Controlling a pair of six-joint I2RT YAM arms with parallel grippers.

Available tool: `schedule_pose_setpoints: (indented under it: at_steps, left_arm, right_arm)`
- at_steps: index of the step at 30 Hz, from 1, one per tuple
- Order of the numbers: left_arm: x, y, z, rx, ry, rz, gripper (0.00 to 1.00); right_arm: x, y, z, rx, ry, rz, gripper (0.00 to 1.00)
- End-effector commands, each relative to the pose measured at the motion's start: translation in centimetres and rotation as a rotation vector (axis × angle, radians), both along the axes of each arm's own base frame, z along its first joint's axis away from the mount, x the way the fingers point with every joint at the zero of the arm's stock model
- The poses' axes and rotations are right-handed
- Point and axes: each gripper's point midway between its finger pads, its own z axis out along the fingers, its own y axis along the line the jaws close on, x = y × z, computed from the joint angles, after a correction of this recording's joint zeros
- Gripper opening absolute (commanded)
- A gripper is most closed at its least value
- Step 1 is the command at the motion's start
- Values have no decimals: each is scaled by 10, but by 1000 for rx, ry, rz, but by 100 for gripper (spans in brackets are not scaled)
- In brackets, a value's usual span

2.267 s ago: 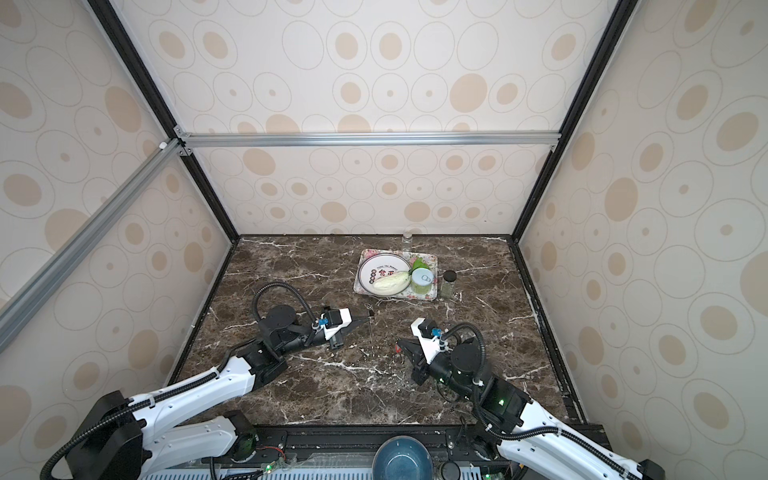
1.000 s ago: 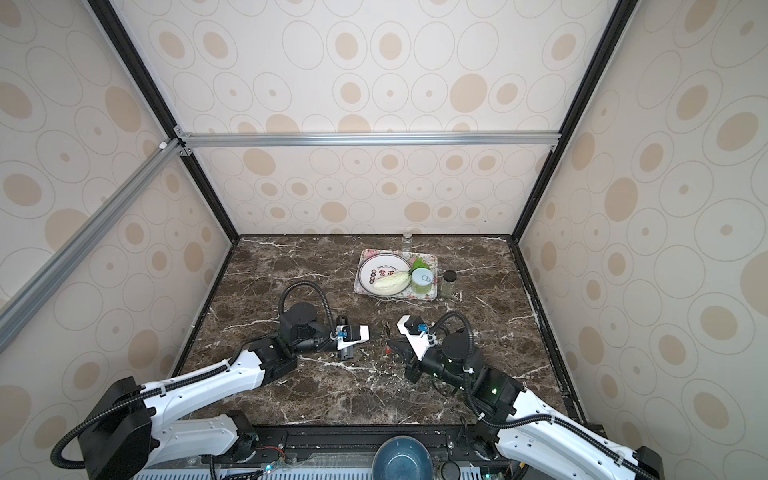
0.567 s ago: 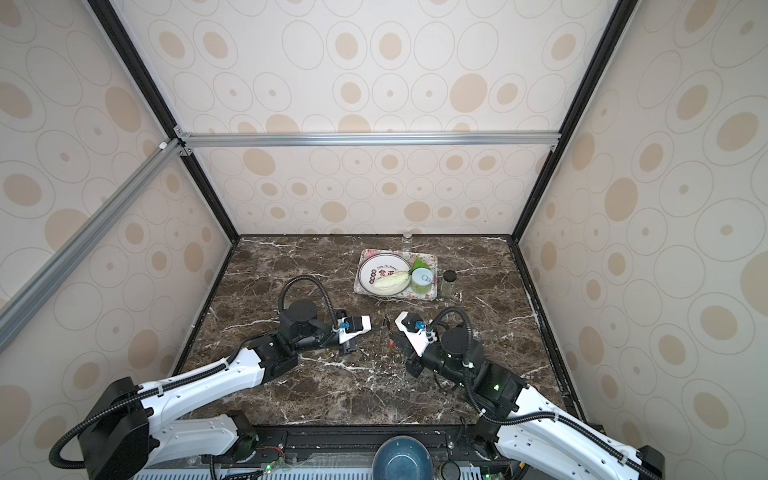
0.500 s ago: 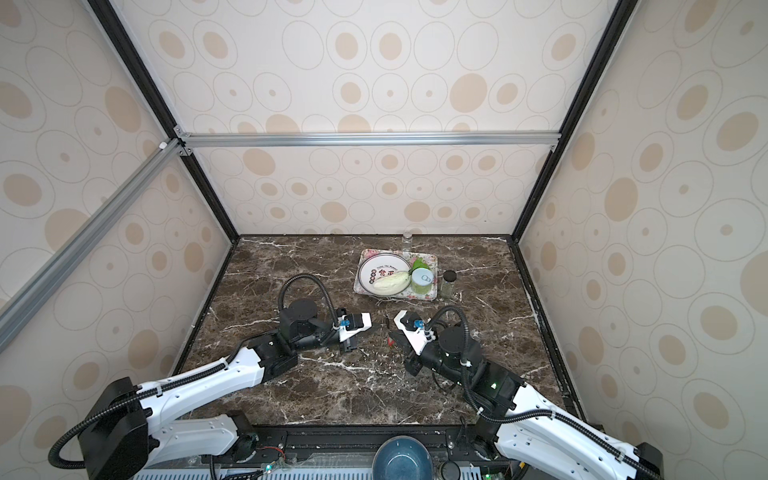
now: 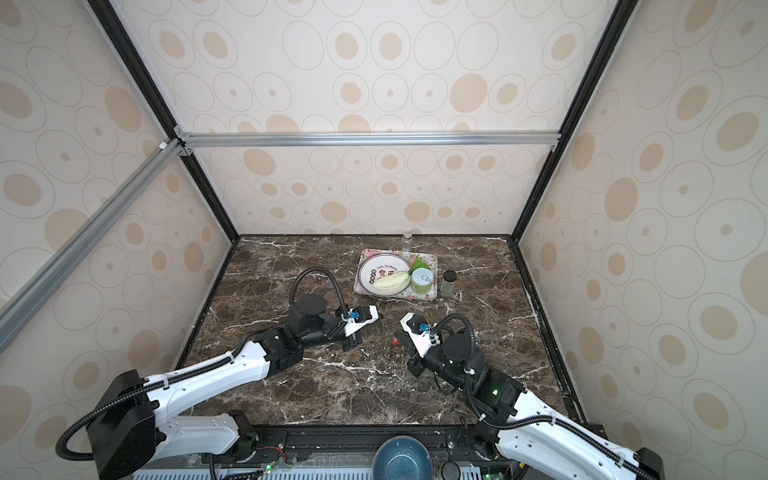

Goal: Attach keys to a key ring
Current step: Insert the key into the keyring.

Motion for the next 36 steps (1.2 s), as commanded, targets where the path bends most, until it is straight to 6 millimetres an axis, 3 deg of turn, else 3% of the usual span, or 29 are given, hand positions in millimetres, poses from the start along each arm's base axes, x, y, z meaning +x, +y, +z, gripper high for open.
schedule_pose_setpoints:
  at_steps: [1, 17, 36]
  left_arm:
    - [-2, -10, 22, -20, -46, -33, 0]
    - [-12, -18, 24, -17, -56, -71, 0]
    - [-25, -25, 24, -9, -55, -120, 0]
  right_arm:
    - [1, 2, 5, 30, -16, -1, 0]
    - [-8, 11, 5, 54, -22, 72, 0]
    - [2, 9, -2, 18, -1, 20, 0]
